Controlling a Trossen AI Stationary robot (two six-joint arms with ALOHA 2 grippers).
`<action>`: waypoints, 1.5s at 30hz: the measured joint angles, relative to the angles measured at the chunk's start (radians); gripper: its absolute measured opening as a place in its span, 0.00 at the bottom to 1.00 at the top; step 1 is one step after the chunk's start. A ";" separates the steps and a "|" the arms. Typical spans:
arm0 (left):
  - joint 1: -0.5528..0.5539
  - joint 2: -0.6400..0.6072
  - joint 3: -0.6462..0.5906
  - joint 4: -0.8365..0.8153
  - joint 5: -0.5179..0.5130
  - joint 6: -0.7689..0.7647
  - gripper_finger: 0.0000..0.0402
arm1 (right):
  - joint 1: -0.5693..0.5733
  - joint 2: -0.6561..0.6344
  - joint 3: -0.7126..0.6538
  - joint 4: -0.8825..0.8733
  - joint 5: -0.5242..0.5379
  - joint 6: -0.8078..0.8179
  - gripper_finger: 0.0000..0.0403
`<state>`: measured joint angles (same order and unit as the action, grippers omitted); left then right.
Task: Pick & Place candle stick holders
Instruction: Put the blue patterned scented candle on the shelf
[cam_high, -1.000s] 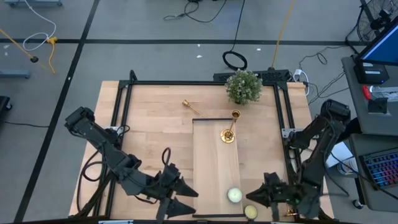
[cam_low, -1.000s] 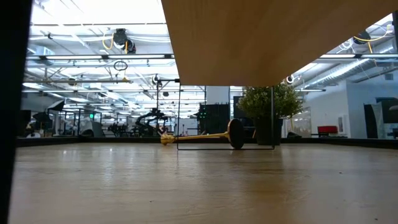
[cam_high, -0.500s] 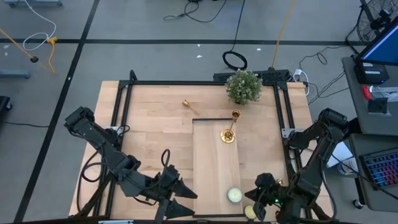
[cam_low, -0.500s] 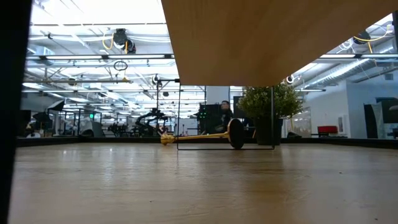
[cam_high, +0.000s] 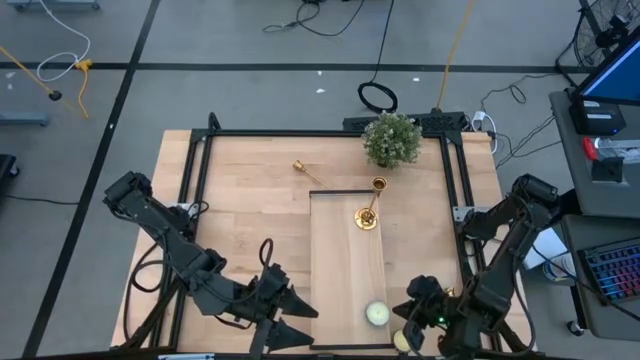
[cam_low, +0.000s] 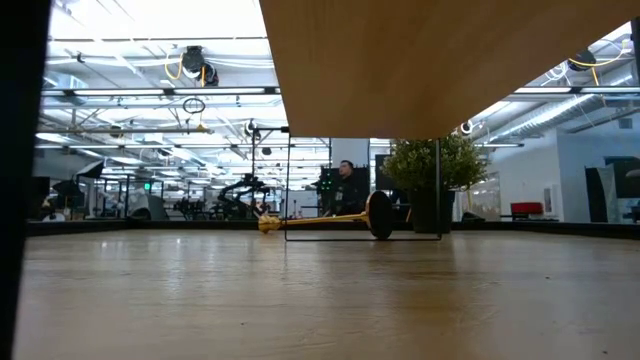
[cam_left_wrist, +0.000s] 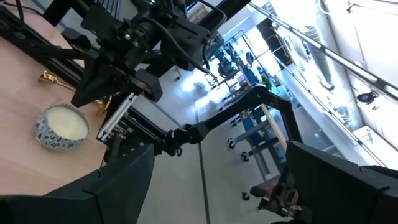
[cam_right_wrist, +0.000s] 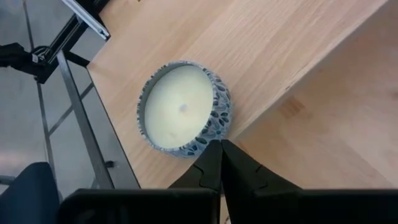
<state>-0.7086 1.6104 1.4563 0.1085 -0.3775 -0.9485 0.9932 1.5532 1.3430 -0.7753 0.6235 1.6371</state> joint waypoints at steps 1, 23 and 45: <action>0.000 0.000 0.000 0.000 0.000 0.000 0.92 | 0.000 0.000 0.000 0.000 0.000 -0.001 0.00; -0.001 0.000 0.000 -0.002 0.001 0.003 0.92 | -0.031 0.001 0.000 0.046 -0.009 -0.071 0.00; -0.001 0.000 0.000 -0.009 0.002 0.011 0.92 | -0.064 0.039 0.000 0.026 -0.023 -0.067 0.00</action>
<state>-0.7094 1.6104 1.4563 0.0993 -0.3759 -0.9375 0.9287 1.5921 1.3430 -0.7493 0.6006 1.5700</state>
